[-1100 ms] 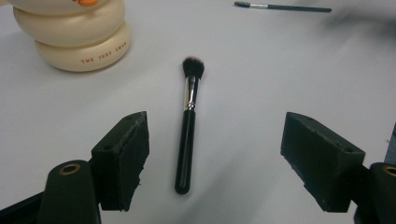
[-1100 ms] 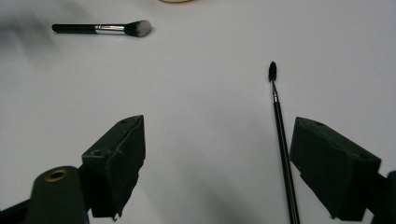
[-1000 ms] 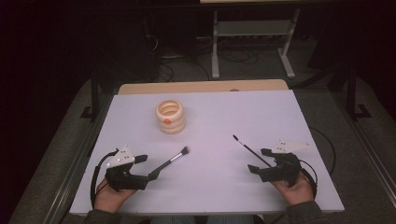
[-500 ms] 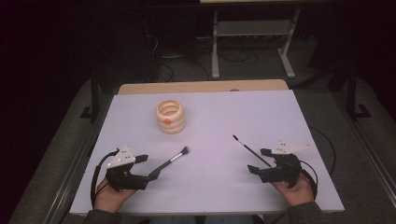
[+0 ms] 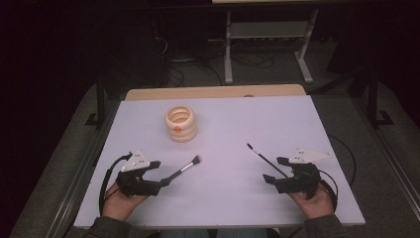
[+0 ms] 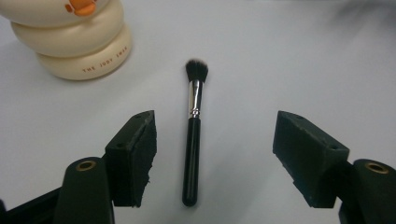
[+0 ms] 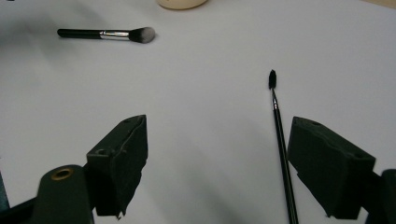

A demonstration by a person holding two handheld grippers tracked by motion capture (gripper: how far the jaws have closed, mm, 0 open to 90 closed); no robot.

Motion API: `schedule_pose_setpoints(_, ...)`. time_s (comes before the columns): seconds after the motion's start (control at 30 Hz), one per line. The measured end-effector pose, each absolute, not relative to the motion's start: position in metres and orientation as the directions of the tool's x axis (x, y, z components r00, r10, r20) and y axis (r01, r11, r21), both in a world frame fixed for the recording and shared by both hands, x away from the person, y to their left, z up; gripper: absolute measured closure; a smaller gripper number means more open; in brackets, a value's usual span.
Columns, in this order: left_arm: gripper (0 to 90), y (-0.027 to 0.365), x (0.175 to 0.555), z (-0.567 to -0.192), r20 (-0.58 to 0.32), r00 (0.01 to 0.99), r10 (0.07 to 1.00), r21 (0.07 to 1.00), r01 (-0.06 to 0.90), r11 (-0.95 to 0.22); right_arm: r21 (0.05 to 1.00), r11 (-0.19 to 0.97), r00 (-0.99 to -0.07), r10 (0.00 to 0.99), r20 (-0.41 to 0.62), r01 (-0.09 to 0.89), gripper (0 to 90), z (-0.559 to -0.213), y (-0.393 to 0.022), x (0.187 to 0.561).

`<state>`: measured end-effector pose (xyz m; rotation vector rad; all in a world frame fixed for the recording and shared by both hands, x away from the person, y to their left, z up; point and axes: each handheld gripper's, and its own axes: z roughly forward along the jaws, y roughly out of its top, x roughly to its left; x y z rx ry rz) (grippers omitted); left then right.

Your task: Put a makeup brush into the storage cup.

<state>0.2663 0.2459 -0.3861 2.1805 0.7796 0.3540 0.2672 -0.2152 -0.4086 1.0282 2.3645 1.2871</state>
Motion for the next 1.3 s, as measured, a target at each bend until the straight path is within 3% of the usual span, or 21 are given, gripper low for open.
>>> schedule_pose_setpoints(0.83,44.5,0.214,0.316,-0.407,-0.043,0.784,0.619,0.541,0.539,-0.645,0.808,0.366,-0.725,0.680,0.107,0.463,20.6,-0.409,-0.216,0.269)
schedule_pose_setpoints(1.3,60.3,0.203,0.327,-0.416,-0.052,0.788,0.614,0.436,0.571,-0.696,0.801,0.378,-0.733,0.672,0.107,0.464,20.9,-0.411,-0.215,0.272)
